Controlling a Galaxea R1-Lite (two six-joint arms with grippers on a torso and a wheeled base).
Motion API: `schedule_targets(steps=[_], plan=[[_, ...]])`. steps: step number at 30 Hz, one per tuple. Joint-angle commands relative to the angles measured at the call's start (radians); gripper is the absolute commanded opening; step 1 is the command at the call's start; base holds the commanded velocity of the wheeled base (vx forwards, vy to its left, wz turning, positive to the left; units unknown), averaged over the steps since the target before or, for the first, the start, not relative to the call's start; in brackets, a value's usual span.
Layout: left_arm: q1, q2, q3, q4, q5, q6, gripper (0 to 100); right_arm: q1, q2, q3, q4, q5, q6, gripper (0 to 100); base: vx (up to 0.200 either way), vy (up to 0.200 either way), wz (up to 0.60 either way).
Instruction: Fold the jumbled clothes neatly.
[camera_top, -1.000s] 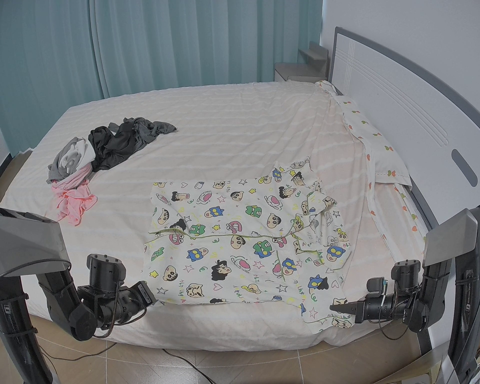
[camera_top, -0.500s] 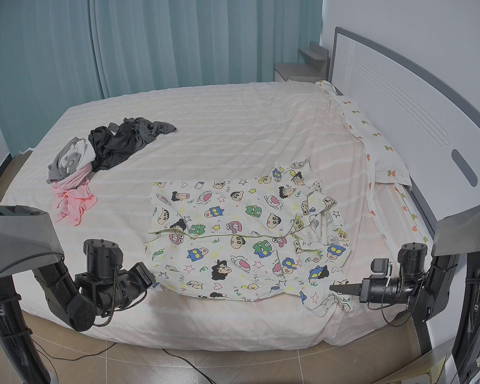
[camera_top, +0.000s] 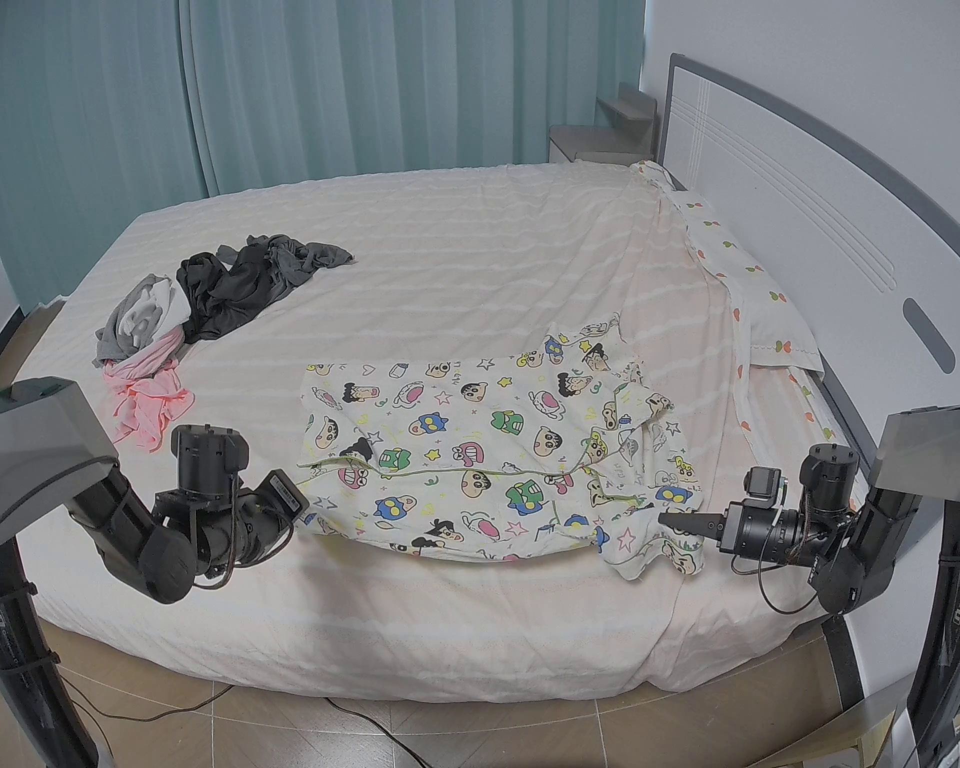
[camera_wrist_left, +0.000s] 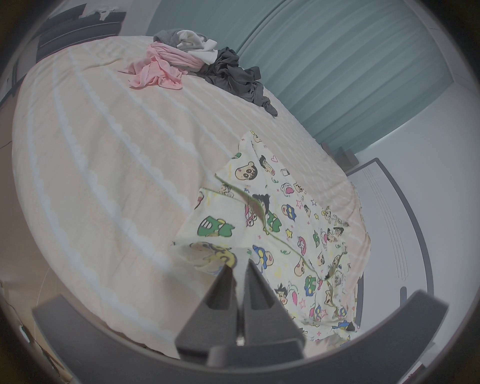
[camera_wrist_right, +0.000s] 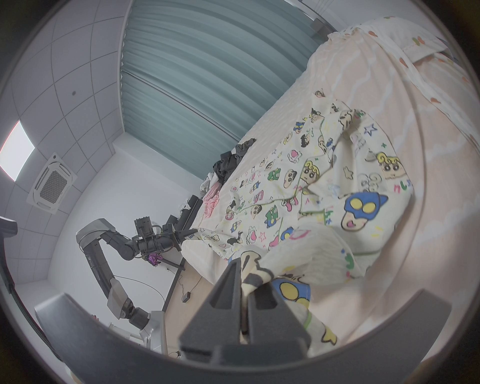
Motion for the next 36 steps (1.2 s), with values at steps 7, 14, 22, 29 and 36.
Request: schedule_targets(steps=[7, 14, 22, 29, 36], plan=[[0.019, 0.087, -0.253, 0.158, 0.006, -0.005, 0, -0.017, 0.072, -0.207, 0.032, -0.028, 0.056, 0, 0.0, 0.0, 0.0], [0.019, 0.182, -0.359, 0.2, 0.007, -0.005, 0, -0.021, 0.115, -0.337, 0.11, -0.076, 0.056, 0, 0.0, 0.0, 0.0], [0.019, 0.277, -0.459, 0.2, 0.024, -0.004, 0, -0.022, 0.186, -0.431, 0.113, -0.115, 0.056, 0, 0.0, 0.0, 0.0], [0.016, 0.357, -0.535, 0.198, 0.067, -0.004, 0, -0.03, 0.235, -0.481, 0.119, -0.125, 0.058, 0, 0.0, 0.0, 0.0], [0.012, 0.374, -0.564, 0.195, 0.079, -0.035, 100, -0.03, 0.252, -0.518, 0.119, -0.155, 0.058, 100, 0.0, 0.0, 0.0]])
